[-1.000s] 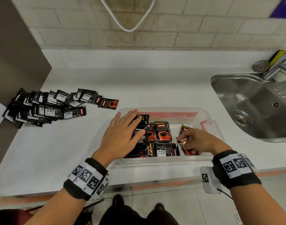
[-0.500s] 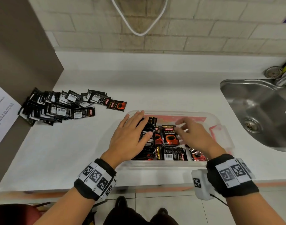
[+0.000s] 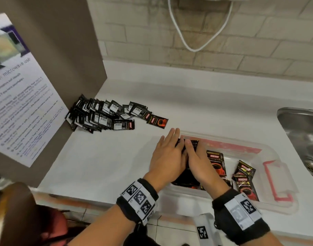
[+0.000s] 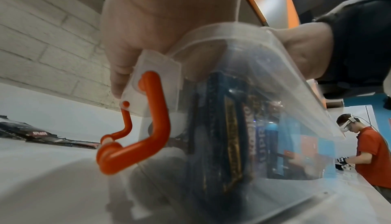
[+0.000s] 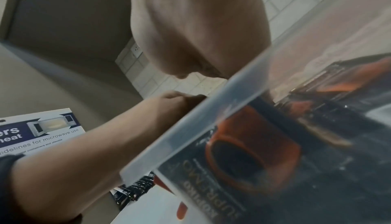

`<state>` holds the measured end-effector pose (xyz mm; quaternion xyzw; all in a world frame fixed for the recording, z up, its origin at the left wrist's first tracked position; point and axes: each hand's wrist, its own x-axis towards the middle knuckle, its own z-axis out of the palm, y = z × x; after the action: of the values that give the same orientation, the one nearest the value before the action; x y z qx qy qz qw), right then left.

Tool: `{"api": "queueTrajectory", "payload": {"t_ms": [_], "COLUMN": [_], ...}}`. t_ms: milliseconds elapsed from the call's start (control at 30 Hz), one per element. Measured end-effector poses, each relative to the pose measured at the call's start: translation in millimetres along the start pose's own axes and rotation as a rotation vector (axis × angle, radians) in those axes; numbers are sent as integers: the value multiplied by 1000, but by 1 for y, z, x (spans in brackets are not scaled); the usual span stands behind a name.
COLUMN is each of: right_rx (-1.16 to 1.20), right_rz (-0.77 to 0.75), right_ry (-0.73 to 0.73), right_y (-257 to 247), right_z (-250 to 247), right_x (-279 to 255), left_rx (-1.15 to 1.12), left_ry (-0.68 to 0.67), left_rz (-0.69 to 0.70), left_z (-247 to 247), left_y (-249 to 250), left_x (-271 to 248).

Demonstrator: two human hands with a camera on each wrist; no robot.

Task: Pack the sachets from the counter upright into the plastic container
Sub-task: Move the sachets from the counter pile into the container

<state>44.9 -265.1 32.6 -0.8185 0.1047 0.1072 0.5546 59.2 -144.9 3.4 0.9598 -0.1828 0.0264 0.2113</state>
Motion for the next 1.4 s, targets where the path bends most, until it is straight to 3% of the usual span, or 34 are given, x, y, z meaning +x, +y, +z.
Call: {"api": "queueTrajectory", "payload": {"t_ms": [133,267,367,433,567,767,933,1067,1267,1400], "right_rx": [-26,-116,-246,-272,-282,-384,-564,-708,-583,-435], "right_rz": [23,60,-85,-200,-328,-58,-4,-88,-222,-307], "right_ry": [4,132,176,123,-71,-301,-252,-121,-76,-88], "right_y": [-1,-18,-44,-63,-98,-105,-88,-71,-65,-59], "right_z": [-6,-11,0,17,71,166,199,208,224,231], "right_x": [-1,-1,-7,-10,3,59,94,104,109,107], "left_rx": [-70,-503,-569,-575,-418,-143,-74,26,107,38], "left_ry": [-20,-14,106,206,427,538,496,478,426,459], "left_rz": [18,-45,-125,-218,-476,-828,-869,-886,-915,-885], "left_z": [0,-19,-40,-53,-71,-82,-85,-86,-88,-89], "left_y": [-5,-20,-47,-71,-127,-194,-219,-227,-230,-228], "left_x": [1,2,1,1,0,-8,-4,2,12,15]}}
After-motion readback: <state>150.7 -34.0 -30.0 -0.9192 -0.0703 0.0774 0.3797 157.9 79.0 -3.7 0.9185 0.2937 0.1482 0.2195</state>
